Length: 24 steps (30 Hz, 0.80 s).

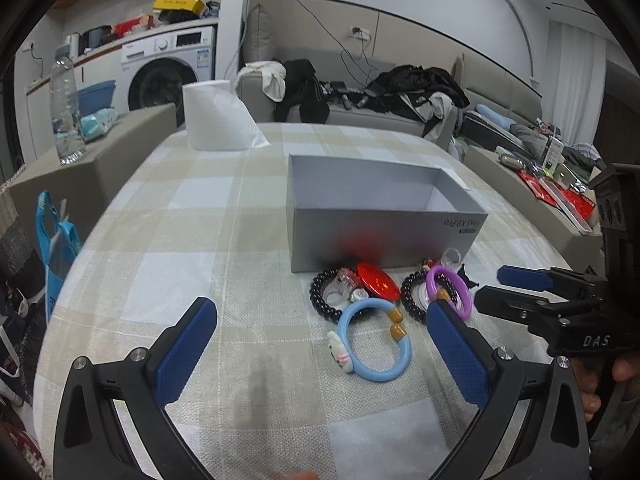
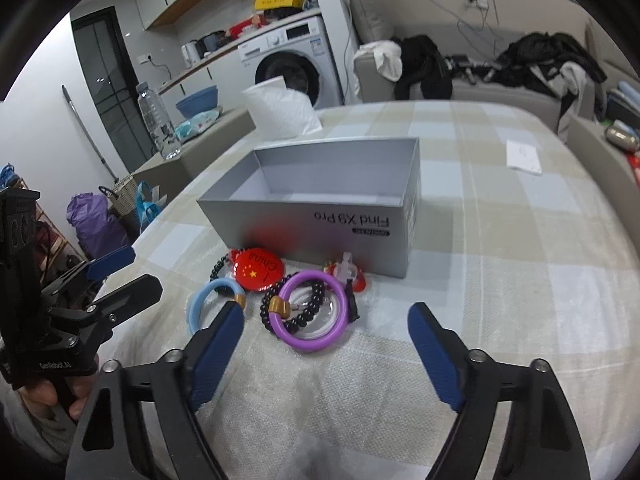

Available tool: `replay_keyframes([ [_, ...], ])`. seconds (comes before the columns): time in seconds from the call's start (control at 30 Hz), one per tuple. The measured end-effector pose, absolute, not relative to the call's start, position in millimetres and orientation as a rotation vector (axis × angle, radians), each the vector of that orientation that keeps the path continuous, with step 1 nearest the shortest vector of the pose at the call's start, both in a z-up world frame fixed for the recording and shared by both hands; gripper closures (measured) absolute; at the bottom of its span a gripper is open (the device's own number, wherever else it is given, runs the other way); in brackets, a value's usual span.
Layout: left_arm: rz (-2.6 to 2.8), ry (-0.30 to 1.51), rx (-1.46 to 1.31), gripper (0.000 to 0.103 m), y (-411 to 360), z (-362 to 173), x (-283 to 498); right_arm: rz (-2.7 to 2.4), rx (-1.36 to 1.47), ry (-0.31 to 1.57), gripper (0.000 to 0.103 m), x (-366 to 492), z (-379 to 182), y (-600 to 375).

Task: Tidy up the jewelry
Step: 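Grasp the light-blue bangle with the left tool while the right tool grasps the purple bangle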

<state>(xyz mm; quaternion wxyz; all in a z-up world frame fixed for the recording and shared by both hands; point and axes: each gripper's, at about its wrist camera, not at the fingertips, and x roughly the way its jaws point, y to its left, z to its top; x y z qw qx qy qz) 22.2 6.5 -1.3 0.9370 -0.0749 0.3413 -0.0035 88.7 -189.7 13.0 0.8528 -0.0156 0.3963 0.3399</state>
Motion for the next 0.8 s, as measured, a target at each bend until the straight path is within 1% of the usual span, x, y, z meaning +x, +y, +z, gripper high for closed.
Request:
replay_keyframes([
  [0.1,-0.02,0.732,-0.148,0.003,3.4,-5.8,24.6,0.752,-0.017,0.883,0.028,90.4,6.0,-187.2],
  [0.17,-0.056,0.747,-0.15,0.011,0.8,-7.3,24.9,0.767,-0.009,0.906,0.032,90.7,2.4,-185.2],
  [0.2,-0.069,0.751,-0.151,0.012,-0.8,-7.8,24.8,0.776,-0.008,0.912,0.034,90.5,1.4,-184.2],
  [0.3,-0.089,0.762,-0.142,0.012,-5.4,-9.2,23.7,0.792,-0.013,0.934,0.04,91.0,-2.2,-179.8],
  [0.5,-0.101,0.805,-0.107,0.012,-12.2,-14.7,26.4,0.79,-0.022,0.939,0.042,94.1,-2.6,-174.7],
  [0.63,-0.096,0.85,-0.093,0.012,-14.1,-20.8,30.5,0.762,-0.081,0.929,0.043,94.6,-1.5,-164.8],
  [0.7,-0.1,0.863,-0.085,0.012,-15.7,-22.3,30.5,0.74,-0.121,0.923,0.049,94.6,-1.0,-159.8],
  [0.8,-0.101,0.877,-0.062,0.012,-19.1,-23.0,31.8,0.729,-0.142,0.918,0.05,94.7,-1.5,-157.9],
])
